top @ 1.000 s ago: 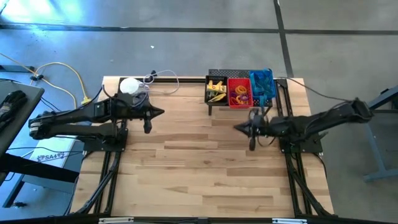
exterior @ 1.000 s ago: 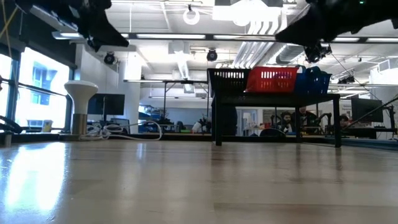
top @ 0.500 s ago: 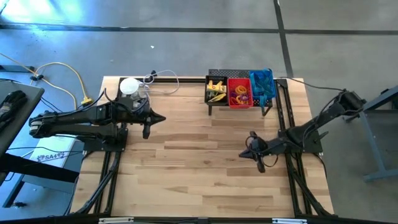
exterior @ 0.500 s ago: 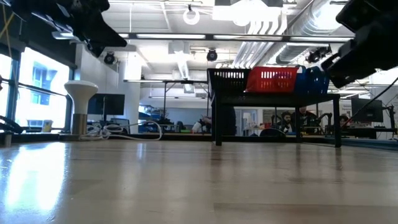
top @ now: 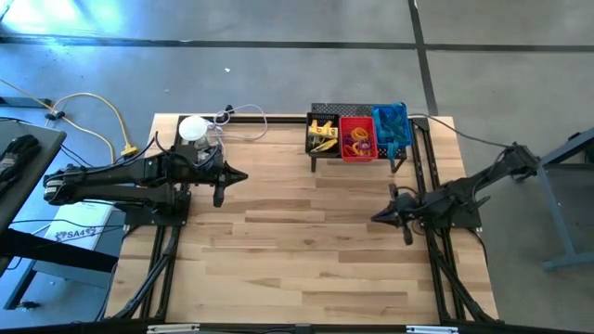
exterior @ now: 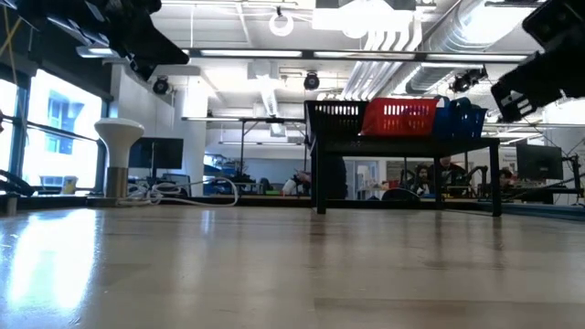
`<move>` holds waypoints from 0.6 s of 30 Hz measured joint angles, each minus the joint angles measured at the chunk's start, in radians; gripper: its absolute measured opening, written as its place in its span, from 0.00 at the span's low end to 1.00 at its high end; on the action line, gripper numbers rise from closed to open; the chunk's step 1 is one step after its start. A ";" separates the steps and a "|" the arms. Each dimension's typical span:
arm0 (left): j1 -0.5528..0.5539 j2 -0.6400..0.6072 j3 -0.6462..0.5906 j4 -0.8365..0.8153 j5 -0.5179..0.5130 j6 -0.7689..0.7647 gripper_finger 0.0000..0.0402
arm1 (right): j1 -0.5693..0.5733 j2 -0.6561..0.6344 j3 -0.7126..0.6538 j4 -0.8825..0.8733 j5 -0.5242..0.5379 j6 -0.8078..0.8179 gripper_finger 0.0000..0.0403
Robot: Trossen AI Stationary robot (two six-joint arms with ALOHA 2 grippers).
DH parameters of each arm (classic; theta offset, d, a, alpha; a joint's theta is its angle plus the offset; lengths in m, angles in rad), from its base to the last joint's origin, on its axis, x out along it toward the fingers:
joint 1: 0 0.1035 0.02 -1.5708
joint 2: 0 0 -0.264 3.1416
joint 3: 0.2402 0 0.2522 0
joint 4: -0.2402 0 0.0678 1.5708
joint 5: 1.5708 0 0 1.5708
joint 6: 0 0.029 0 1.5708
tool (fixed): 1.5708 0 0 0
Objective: Pick & Place Office Desk Supplies
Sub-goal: Return to Home Position
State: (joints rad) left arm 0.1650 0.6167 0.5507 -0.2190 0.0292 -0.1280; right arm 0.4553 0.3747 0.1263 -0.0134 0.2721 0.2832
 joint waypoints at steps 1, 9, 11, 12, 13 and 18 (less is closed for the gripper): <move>0.000 0.000 0.000 0.000 0.000 0.000 0.00 | 0.000 -0.033 -0.012 0.001 -0.010 -0.001 0.00; 0.000 0.000 0.000 0.000 0.001 -0.001 0.00 | 0.000 -0.198 -0.111 0.067 -0.059 -0.064 0.00; 0.000 0.000 -0.001 0.002 0.021 -0.001 0.00 | 0.000 -0.207 -0.114 0.078 -0.133 -0.088 0.00; 0.000 0.000 -0.006 0.014 0.041 0.002 0.00 | 0.001 -0.213 -0.114 0.080 -0.157 -0.092 0.00; 0.000 0.000 -0.012 0.024 0.065 0.008 0.00 | 0.000 -0.217 -0.114 0.080 -0.173 -0.093 0.00; 0.000 0.000 -0.042 0.076 0.165 0.047 0.00 | 0.000 -0.220 -0.117 0.084 -0.228 -0.104 0.00</move>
State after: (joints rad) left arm 0.1653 0.6167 0.5083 -0.1427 0.1938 -0.0807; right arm 0.4553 0.1547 0.0090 0.0709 0.0437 0.1795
